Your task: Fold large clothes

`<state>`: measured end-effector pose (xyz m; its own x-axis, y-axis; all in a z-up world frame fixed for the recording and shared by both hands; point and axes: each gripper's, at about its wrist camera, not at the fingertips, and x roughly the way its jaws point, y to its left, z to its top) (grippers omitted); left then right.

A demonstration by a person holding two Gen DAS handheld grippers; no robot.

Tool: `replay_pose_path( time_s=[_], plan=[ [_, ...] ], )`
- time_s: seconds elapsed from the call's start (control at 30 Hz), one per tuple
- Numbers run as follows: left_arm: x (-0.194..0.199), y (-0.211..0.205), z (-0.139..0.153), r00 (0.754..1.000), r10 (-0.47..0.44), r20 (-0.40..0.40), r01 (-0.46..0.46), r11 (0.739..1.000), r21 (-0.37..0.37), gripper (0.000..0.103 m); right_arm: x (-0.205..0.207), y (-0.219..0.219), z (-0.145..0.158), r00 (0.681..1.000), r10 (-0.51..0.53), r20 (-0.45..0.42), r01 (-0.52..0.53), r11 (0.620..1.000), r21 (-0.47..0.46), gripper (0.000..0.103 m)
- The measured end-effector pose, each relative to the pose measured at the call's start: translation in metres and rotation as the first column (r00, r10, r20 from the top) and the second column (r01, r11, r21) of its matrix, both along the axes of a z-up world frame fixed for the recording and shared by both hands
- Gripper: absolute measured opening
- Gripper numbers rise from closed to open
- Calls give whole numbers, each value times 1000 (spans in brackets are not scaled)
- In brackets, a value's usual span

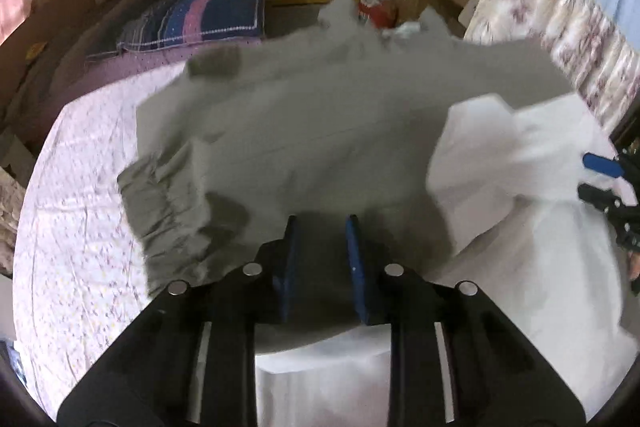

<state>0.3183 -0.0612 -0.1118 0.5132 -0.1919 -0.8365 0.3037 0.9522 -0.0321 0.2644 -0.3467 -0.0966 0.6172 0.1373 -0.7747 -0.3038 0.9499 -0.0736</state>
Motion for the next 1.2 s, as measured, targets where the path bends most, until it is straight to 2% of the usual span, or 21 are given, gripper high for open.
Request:
replay_pose_path(
  time_s=[0.07,0.23,0.33,0.4,0.43,0.47,0.5,0.53,0.57,0.63,0.7,0.77,0.8,0.87,0.97,1.1,1.2],
  plan=[
    [-4,6,-7,1000,-2,16,1,1000,27,19,0,-4,-13,1000,6,-16,-7,1000,-28,46],
    [-11,2,-17,997,-25,78,14,991,131,15,13,-15,-18,999,26,-36,-24,998,60,46],
    [-11,-4,-14,997,-15,71,6,991,132,15,11,-9,-8,999,19,-51,-17,999,37,46],
    [-14,-1,-1,997,-6,78,-3,993,118,33,7,-12,11,1000,21,-20,-20,996,89,48],
    [-18,3,10,995,6,103,-16,995,98,61,5,-16,25,1000,19,12,-20,992,127,48],
    [-22,6,21,991,4,132,-12,998,57,79,5,-19,38,999,12,43,-18,988,153,49],
    [-24,8,31,988,10,153,-15,999,29,85,9,-22,53,997,-6,81,-8,986,168,51],
    [-23,9,38,984,29,174,-34,999,26,94,13,-24,62,994,-24,107,6,986,167,56],
    [-22,10,45,978,61,202,-69,997,34,99,20,-26,69,991,-47,128,26,987,158,60],
    [-9,14,52,972,115,206,-124,992,31,98,46,-29,71,988,-97,121,79,986,144,60],
    [4,19,45,978,136,158,-139,990,8,87,70,-30,61,987,-133,89,121,984,131,60],
    [22,26,26,984,153,88,-156,987,26,57,90,-26,48,988,-143,66,135,985,106,59],
    [30,29,17,983,170,67,-173,984,46,53,98,-24,39,987,-152,61,147,985,86,59],
    [38,36,8,983,178,46,-179,983,28,50,108,-23,28,986,-161,46,158,985,65,58],
    [46,38,1,983,178,52,-181,982,54,48,123,-29,5,983,-182,4,182,983,-8,44],
    [56,34,-12,987,148,67,-155,981,117,51,127,-38,-9,981,-194,-16,194,981,-15,44],
    [61,33,-13,989,133,60,-140,983,117,53,129,-45,-16,978,-207,-25,207,978,1,44]
  ],
)
